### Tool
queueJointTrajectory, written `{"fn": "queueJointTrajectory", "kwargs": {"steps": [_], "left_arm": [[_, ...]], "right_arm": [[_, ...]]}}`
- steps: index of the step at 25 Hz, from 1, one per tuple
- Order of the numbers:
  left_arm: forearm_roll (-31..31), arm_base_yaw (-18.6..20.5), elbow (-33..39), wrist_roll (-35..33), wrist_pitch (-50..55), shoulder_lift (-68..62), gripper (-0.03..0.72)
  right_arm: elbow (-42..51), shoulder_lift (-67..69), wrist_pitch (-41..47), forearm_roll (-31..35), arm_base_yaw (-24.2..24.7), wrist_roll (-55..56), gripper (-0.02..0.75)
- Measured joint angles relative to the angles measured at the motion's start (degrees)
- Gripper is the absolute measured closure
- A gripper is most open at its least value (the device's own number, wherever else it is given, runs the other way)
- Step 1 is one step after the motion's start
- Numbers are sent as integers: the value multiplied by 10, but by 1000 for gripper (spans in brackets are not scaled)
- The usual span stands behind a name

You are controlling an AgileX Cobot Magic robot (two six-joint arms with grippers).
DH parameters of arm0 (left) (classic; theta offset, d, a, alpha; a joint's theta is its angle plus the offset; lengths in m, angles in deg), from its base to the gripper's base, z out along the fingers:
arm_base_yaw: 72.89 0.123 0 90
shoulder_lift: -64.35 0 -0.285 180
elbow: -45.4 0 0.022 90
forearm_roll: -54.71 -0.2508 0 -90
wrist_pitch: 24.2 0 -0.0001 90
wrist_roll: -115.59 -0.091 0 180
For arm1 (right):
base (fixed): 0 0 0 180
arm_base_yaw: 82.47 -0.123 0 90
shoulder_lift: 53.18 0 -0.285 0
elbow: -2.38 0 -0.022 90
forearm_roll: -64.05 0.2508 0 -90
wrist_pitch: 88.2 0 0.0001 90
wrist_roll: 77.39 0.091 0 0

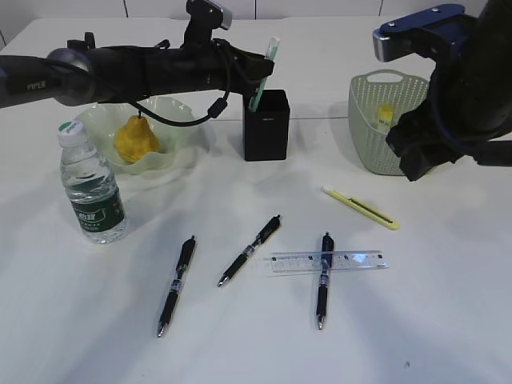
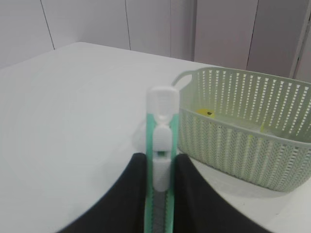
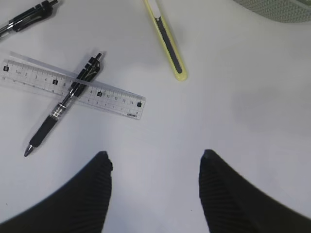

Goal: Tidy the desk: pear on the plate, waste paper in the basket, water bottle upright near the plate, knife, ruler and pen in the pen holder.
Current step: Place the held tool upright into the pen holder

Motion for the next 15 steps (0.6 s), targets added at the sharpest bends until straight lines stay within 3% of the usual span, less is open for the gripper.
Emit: {"fn": "queueJointTrajectory", "kwargs": {"steps": [8,15], "left_arm": [[0,0,0,0,-3,-3,571],[1,0,0,0,-4,-3,468]], "right_arm": [[0,0,-2,0,0,0,309],[0,0,-3,0,0,0,309]]}}
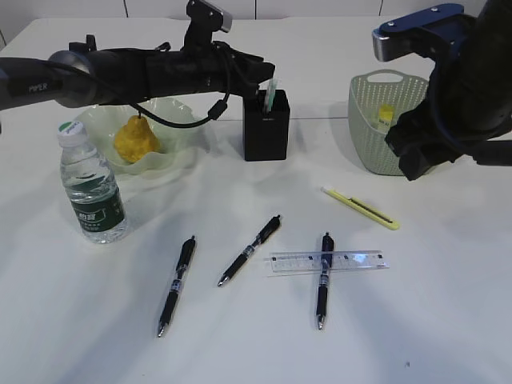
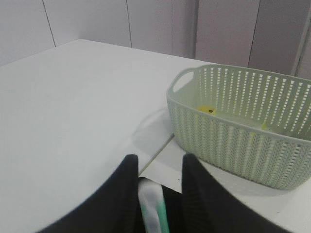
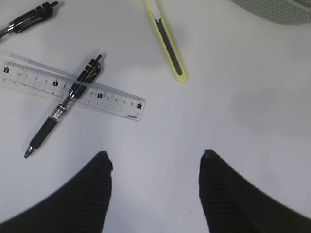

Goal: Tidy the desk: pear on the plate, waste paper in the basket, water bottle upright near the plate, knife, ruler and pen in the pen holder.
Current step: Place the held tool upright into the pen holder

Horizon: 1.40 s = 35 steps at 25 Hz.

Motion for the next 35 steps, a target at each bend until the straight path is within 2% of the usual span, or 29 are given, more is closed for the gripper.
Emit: {"fn": "queueJointTrajectory", "kwargs": {"steps": [4,14,19,28,35], "left_arm": [[0,0,0,0,0,0,440],[0,0,0,0,-10,7,435],[-32,0,0,40,-50,31,436],[-245,0,0,247,-65,67,440],[-454,0,0,462,-45,102,440]], "right_arm": [[0,0,0,0,0,0,309],[0,0,-1,0,0,0,309],[0,0,-1,0,0,0,309],[0,0,-3,0,0,0,309],[0,0,-3,0,0,0,309]]}}
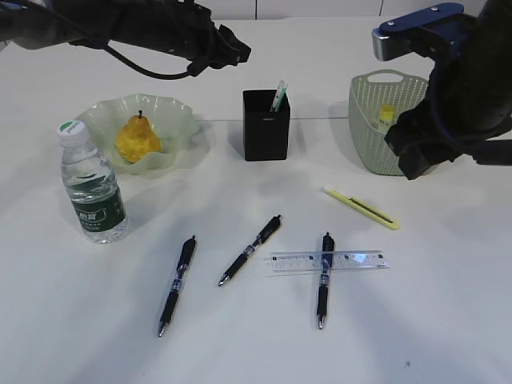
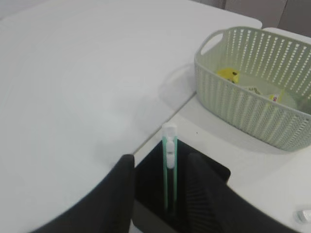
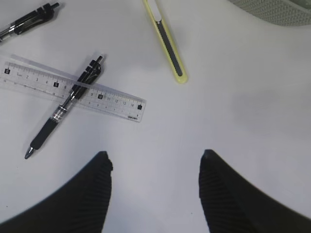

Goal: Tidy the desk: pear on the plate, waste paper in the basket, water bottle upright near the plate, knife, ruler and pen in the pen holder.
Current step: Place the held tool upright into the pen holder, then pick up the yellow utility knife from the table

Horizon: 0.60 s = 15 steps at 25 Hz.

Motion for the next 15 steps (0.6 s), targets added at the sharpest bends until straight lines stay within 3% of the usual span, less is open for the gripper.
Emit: {"fn": "queueJointTrajectory", "kwargs": {"steps": [11,15], "left_arm": [[-281,0,0,324,106,62,440],[-345,0,0,401,163,91,440]], "right_arm": [[0,0,0,0,0,0,309],[0,0,4,0,0,0,309]]}}
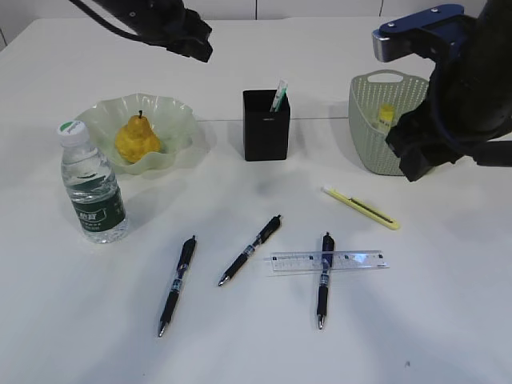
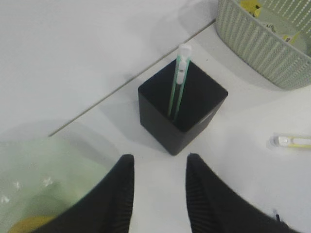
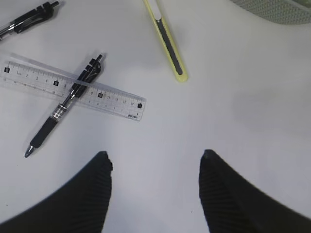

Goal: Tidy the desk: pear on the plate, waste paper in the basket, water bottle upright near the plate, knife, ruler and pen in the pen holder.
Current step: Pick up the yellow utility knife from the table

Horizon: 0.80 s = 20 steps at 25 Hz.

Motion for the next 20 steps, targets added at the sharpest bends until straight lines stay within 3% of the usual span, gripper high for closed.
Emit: {"fn": "queueJointTrajectory", "kwargs": {"steps": [6,14,20], "left_arm": [[-84,0,24,95,37,52,440],[-106,10,95,150,81,123,407],[-117,49,177,188,93,206,351]], "right_arm": [[0,0,22,0,0,0,309],[0,0,40,0,0,0,309],[0,0,46,0,0,0,309]]}}
